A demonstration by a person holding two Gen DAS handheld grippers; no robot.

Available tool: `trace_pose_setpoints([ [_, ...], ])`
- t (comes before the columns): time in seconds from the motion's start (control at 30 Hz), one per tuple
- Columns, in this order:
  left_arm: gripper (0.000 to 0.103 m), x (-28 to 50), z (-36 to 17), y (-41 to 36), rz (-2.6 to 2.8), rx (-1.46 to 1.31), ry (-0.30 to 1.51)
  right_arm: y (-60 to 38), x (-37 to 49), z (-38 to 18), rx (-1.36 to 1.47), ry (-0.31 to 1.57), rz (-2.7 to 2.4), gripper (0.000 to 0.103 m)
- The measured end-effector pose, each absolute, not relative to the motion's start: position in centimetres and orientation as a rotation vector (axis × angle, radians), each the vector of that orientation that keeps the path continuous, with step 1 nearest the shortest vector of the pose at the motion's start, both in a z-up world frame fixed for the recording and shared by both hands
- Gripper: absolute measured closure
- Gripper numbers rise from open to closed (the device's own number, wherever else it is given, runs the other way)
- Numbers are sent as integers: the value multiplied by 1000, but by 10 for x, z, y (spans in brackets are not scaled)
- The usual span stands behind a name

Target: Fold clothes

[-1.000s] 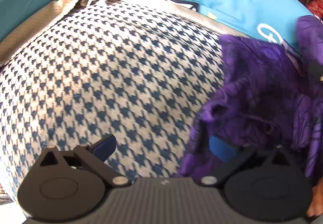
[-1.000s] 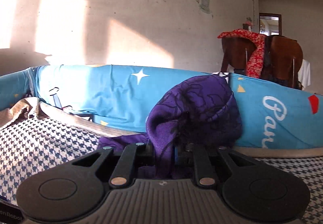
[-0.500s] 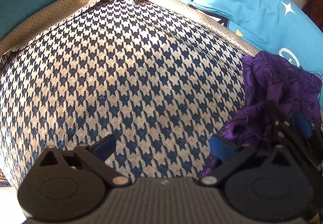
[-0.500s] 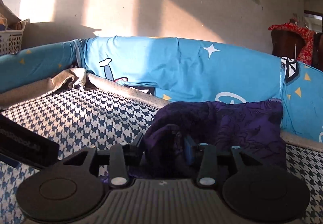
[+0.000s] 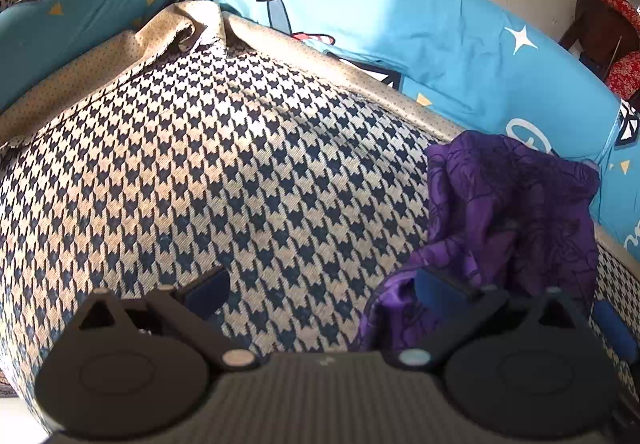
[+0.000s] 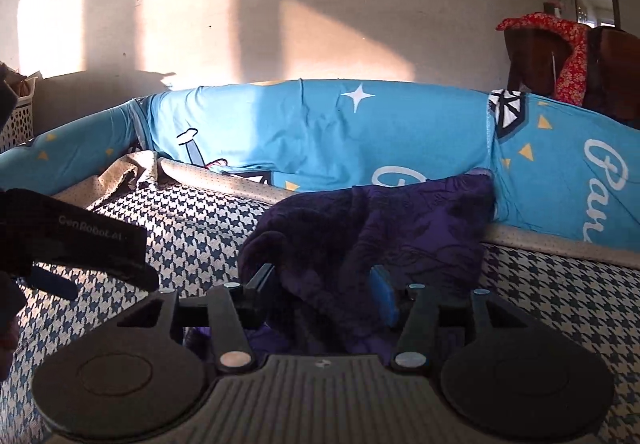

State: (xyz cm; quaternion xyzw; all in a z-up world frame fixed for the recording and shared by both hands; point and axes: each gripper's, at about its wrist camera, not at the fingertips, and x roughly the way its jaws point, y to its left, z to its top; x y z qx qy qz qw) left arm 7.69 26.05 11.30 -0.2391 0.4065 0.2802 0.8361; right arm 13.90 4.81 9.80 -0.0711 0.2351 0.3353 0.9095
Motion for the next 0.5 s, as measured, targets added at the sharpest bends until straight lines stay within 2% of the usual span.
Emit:
trace_pose_setpoints([
  [0.5,0,88,111,259,648,-570,857,35,141,92,-157,478,684,51],
])
